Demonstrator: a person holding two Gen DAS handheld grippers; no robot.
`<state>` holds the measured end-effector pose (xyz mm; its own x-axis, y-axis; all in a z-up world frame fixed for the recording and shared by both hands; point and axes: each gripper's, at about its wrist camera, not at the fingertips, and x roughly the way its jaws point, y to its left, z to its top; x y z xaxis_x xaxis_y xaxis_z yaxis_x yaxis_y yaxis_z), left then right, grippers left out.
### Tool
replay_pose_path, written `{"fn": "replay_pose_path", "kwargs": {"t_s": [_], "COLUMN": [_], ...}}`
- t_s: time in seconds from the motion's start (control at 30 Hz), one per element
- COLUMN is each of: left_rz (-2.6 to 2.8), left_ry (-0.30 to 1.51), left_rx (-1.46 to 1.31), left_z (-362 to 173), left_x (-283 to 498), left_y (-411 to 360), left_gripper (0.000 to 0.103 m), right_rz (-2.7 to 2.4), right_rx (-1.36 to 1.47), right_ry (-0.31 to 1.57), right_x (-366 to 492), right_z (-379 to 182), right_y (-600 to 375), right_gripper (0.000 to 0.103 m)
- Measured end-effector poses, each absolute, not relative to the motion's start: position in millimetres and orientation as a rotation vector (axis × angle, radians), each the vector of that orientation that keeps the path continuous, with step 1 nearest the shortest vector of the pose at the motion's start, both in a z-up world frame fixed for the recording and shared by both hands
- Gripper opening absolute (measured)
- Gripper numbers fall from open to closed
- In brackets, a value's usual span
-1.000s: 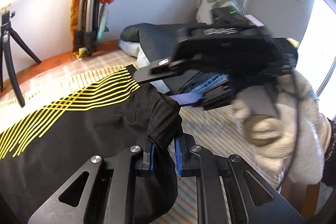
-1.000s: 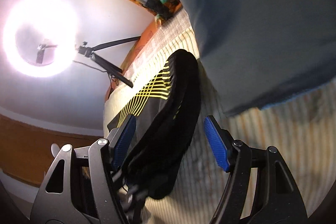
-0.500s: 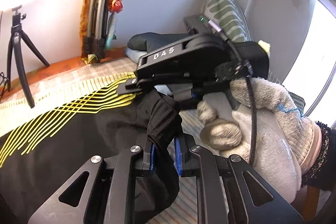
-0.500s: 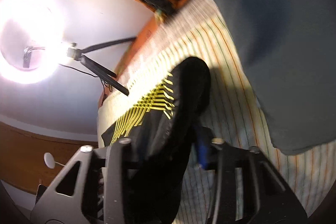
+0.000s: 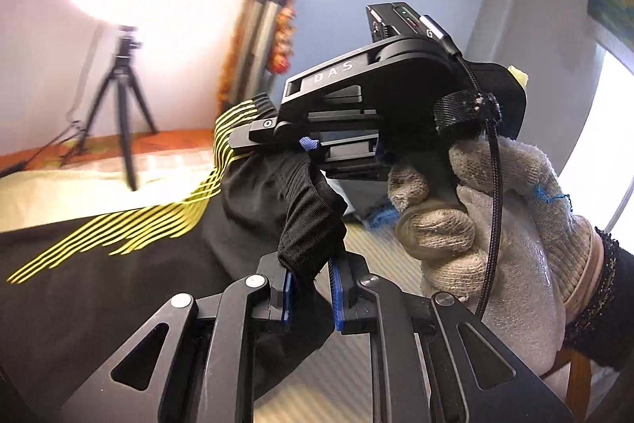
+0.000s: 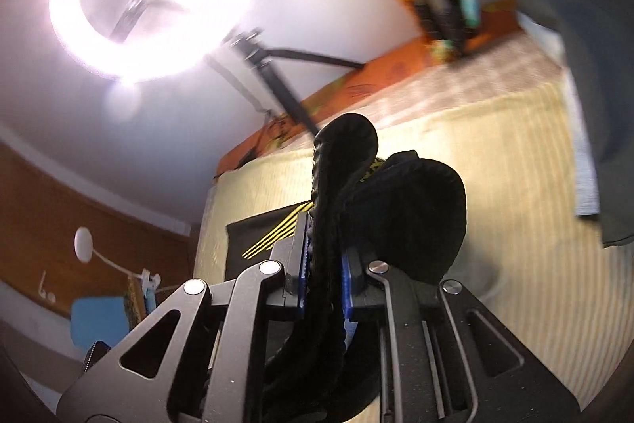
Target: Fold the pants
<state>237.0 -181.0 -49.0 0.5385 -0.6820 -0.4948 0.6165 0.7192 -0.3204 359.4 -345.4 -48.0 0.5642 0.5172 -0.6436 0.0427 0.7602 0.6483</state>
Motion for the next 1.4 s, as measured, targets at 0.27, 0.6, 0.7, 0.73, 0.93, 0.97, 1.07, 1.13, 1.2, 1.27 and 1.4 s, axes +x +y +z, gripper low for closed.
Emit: {"fn": "replay_pose_path", "kwargs": {"t_s": [0.27, 0.6, 0.7, 0.73, 0.93, 0.97, 1.07, 1.13, 1.2, 1.27, 1.4], "left_rz": [-0.621, -0.398, -0.329, -0.304, -0.201, -0.194, -0.12, -0.091, -0.08, -0.087, -0.129], "left_ry": [0.588, 0.626, 0.657, 0.67, 0.716, 0.718, 0.721, 0.728, 0.733, 0.731, 0.729], "left_rx": [-0.253, -0.532, -0.566, -0.574, -0.606, -0.603, -0.594, -0.63, -0.624, -0.593, -0.541], "left_z": [-48.7, -92.7, -107.5, -111.4, -124.7, -124.1, -121.0, -128.3, -130.0, -129.0, -123.9], "left_x": [225.9, 220.1, 223.3, 225.0, 222.3, 220.6, 204.4, 202.3, 198.9, 194.7, 188.0], "left_y": [-100.6, 3.1, 24.8, 29.9, 57.3, 59.7, 71.4, 84.8, 91.6, 96.0, 93.4], "left_gripper": [0.013, 0.013, 0.013, 0.013, 0.018, 0.025, 0.059, 0.059, 0.059, 0.059, 0.059], "right_rz": [0.373, 0.469, 0.506, 0.526, 0.734, 0.717, 0.625, 0.59, 0.544, 0.539, 0.581], "right_rx": [0.496, 0.301, 0.257, 0.266, 0.438, 0.433, 0.428, 0.44, 0.427, 0.441, 0.413], "right_ry": [0.992, 1.157, 1.209, 1.227, 1.09, 1.068, 1.065, 1.099, 1.121, 1.131, 1.132], "right_x": [375.0, 407.2, 415.2, 417.1, 402.6, 399.2, 391.3, 387.0, 383.1, 388.8, 402.1], "right_z": [-26.1, -71.9, -90.0, -92.7, -60.7, -57.1, -62.2, -74.9, -87.1, -93.3, -94.3], "right_y": [-245.0, -108.2, -80.0, -74.6, -99.7, -111.8, -148.1, -167.1, -178.2, -179.8, -153.5], "right_gripper": [0.013, 0.013, 0.017, 0.023, 0.056, 0.056, 0.056, 0.056, 0.056, 0.056, 0.056]}}
